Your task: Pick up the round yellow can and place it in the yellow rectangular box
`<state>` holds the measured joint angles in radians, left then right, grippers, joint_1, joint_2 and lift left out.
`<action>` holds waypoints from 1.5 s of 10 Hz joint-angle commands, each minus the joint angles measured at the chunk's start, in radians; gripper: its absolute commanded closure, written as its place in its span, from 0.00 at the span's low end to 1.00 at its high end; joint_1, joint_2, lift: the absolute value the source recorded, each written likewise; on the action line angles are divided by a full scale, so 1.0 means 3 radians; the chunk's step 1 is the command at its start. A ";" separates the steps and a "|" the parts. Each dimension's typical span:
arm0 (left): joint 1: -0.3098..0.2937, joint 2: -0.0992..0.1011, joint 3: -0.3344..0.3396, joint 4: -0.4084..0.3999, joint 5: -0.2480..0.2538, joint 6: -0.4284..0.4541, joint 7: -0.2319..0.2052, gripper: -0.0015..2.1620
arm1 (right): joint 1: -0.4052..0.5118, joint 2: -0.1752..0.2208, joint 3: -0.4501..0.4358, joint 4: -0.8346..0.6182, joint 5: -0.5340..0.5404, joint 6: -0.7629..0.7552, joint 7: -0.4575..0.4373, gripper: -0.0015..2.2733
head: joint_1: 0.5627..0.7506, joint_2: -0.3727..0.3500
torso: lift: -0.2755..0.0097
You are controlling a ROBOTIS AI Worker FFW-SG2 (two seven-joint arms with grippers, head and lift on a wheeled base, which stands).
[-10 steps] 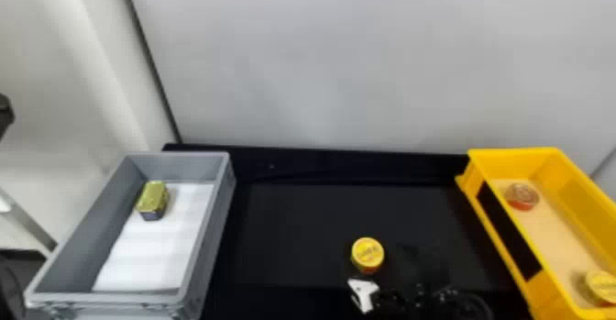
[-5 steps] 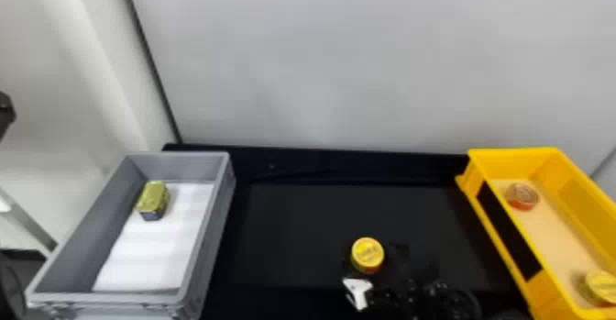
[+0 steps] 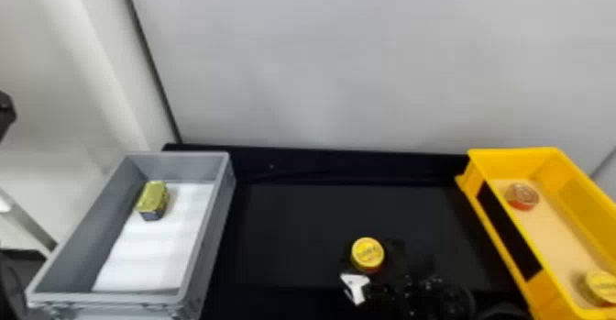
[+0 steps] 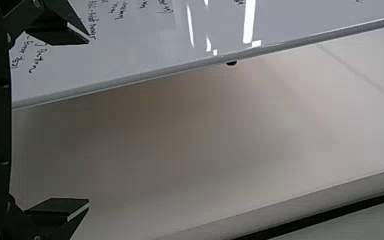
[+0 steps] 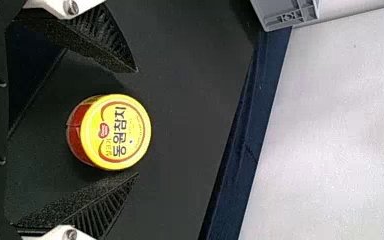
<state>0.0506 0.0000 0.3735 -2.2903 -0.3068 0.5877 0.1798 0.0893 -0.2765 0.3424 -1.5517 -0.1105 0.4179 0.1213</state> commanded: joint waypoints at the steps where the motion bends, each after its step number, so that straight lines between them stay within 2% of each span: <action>1: 0.0005 -0.0009 0.0008 0.0000 0.0000 -0.0005 -0.0001 0.06 | 0.0004 0.0007 0.0005 -0.0013 0.0000 -0.0002 -0.0005 0.05 | 0.70 0.53 | 0.65; 5: 0.0005 -0.0009 0.0024 0.0000 0.0000 -0.0010 -0.0001 0.06 | 0.0019 0.0022 -0.0006 -0.0033 0.0000 -0.0022 -0.0026 0.20 | 0.70 0.53 | 0.65; 9: 0.0010 -0.0009 0.0034 0.0005 0.0000 -0.0010 -0.0001 0.06 | 0.0081 0.0022 -0.0041 -0.0191 -0.0020 0.0003 -0.0057 0.25 | 0.70 0.53 | 0.65; 12: 0.0016 -0.0009 0.0060 0.0005 0.0000 -0.0010 -0.0001 0.06 | 0.0296 -0.0009 -0.0261 -0.0723 -0.0020 0.0065 -0.0067 0.27 | 0.70 0.53 | 0.65; 15: 0.0010 -0.0009 0.0065 0.0015 0.0005 -0.0010 -0.0001 0.06 | 0.0383 -0.0039 -0.0497 -0.1255 0.0005 0.0183 0.0071 0.27 | 0.70 0.53 | 0.65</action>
<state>0.0543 0.0000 0.3927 -2.2874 -0.3065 0.5847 0.1795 0.1945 -0.2866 0.2271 -1.8582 -0.1161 0.4563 0.1267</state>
